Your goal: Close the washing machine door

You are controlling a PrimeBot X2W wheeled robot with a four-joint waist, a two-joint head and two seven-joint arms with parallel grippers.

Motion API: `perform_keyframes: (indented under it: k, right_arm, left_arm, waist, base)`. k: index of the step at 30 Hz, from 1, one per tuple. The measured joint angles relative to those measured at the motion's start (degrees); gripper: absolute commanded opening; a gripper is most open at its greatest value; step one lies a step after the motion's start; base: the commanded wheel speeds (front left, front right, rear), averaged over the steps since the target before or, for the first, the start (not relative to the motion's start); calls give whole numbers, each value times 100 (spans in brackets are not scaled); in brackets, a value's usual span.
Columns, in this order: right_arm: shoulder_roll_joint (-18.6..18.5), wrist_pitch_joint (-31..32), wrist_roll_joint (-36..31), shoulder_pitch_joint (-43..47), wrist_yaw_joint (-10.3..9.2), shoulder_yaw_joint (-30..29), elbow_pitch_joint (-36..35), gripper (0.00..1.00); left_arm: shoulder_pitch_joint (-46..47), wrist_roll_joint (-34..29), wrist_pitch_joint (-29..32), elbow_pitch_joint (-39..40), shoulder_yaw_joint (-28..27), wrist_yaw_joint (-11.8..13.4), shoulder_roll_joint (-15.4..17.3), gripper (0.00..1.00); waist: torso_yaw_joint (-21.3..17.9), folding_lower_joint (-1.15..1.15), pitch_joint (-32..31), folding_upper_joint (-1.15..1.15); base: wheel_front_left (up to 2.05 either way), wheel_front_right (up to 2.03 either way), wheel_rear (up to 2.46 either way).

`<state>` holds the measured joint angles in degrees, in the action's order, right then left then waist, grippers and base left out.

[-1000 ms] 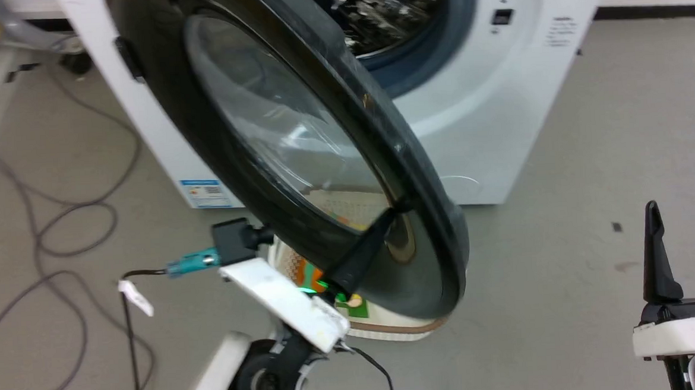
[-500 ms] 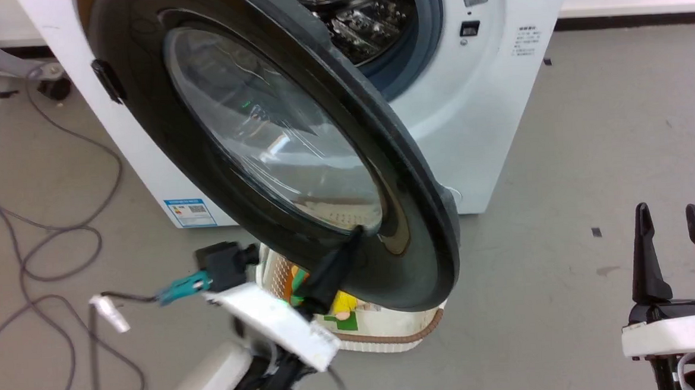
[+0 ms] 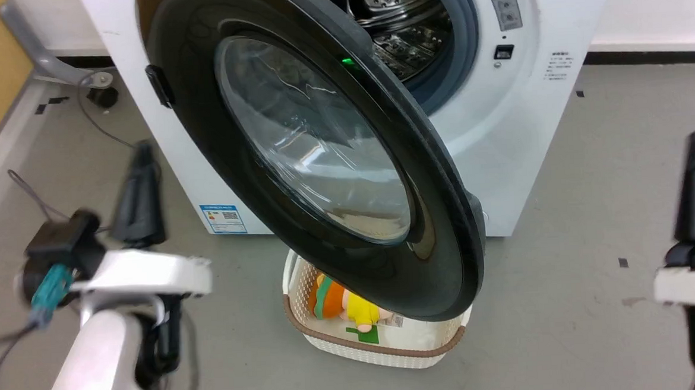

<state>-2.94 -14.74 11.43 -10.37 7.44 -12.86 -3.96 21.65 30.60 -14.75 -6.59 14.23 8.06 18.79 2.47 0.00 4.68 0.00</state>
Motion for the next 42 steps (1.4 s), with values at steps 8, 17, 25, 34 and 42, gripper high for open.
perform_keyframes:
  k: [8, 17, 25, 34, 42]
  right_arm:
    - [-1, -1, 91, -425, 0, 275, -824, 100]
    - [-2, -2, 713, -706, 0, 1129, -1669, 100]
    - [-595, -2, 1070, -849, 0, 2854, -1875, 0]
    - [-1647, -2, 1357, -909, 0, 4744, -1371, 0]
    - [-2180, -1, 1221, -932, 1, 5771, -424, 0]
  left_arm:
    - [-987, -1715, 0, 630, -498, 887, -19, 0]
    - [-1810, -1903, 0, 902, -637, 631, -525, 100]
    - [-2004, -2060, 0, 737, -766, 180, -876, 100]
    - [-2040, -2256, 0, 632, -1021, -166, -1157, 100]
    - [-2042, -2409, 0, 636, -1228, -321, -1318, 100]
  waist:
    - [212, 0, -107, 0]
    - [483, 0, -183, 0]
    - [631, 0, -202, 0]
    - [592, 0, -227, 0]
    - [441, 0, -205, 0]
  base:
    - [0, 0, 0]
    - [0, 0, 0]
    - [0, 0, 0]
    - [0, 0, 0]
    - [0, 0, 0]
